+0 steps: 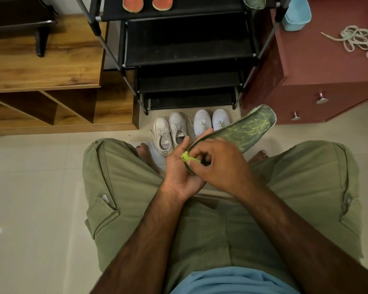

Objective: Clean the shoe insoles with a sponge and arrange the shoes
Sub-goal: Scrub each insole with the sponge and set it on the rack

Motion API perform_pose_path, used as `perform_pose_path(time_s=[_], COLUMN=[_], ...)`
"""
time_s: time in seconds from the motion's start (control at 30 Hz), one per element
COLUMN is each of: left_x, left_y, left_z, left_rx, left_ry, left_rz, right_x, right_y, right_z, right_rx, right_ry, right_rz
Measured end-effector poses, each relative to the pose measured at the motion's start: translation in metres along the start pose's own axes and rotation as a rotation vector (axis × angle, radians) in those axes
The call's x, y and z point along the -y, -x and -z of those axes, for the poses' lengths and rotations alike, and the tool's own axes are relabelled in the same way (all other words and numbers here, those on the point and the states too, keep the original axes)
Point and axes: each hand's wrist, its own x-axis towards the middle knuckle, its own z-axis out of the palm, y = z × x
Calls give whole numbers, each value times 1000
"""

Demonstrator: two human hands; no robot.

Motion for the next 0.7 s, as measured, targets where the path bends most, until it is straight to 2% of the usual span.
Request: perform_pose_path(time_s=[0.07,0.17,0.3,0.43,0.6,0.7], left_x=[0,0,0,0,2,1], left_y=[0,1,-1,0,0,1], left_z=[0,-3,0,-2,-3,-5], left_rx=[-2,-1,-31,-24,-42,-39], left_ry=[-7,-18,-35,-32,-60,-64], left_rz=[-3,8,19,41,38,36], right_x=[-3,-11,1,-12,-3,-16], right_y=[-2,-8,1,-4,6,2], right_z=[0,3,0,5,0,4], right_rx=[-12,-139,-11,-113,10,-94], right_ry=[33,70,46,89,51,100], right_rz=[-35,-136,-37,-170,-74,-183])
